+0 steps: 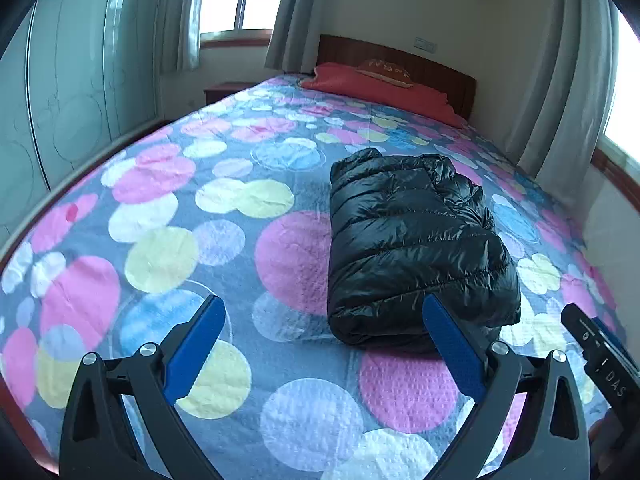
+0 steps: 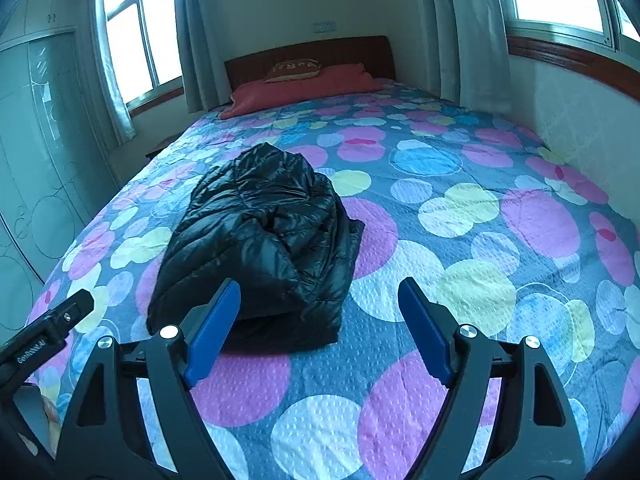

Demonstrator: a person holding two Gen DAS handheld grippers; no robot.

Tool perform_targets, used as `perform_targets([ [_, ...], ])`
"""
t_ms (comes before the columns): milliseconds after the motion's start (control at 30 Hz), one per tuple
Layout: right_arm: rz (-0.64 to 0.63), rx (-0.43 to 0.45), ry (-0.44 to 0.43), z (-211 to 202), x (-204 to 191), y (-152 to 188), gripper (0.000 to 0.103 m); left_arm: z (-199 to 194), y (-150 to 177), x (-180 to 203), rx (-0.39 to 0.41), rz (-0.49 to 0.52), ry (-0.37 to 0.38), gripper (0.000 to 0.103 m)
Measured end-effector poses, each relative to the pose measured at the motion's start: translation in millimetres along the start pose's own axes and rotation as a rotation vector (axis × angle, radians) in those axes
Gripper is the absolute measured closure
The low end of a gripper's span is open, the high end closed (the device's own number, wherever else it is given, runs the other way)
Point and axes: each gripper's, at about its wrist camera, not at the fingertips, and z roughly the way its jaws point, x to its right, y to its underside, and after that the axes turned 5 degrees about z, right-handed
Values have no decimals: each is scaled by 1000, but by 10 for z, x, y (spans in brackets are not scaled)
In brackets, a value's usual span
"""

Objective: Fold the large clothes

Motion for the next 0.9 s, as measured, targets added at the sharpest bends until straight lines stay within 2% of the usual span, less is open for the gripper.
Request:
perform_targets([
  [233,-22,23,-10,-119,-84,10,22,-106,5,79,24,42,-4,4],
  [900,-60,97,-26,-351,-169,5,21,-305,-9,196,73,39,22,4],
])
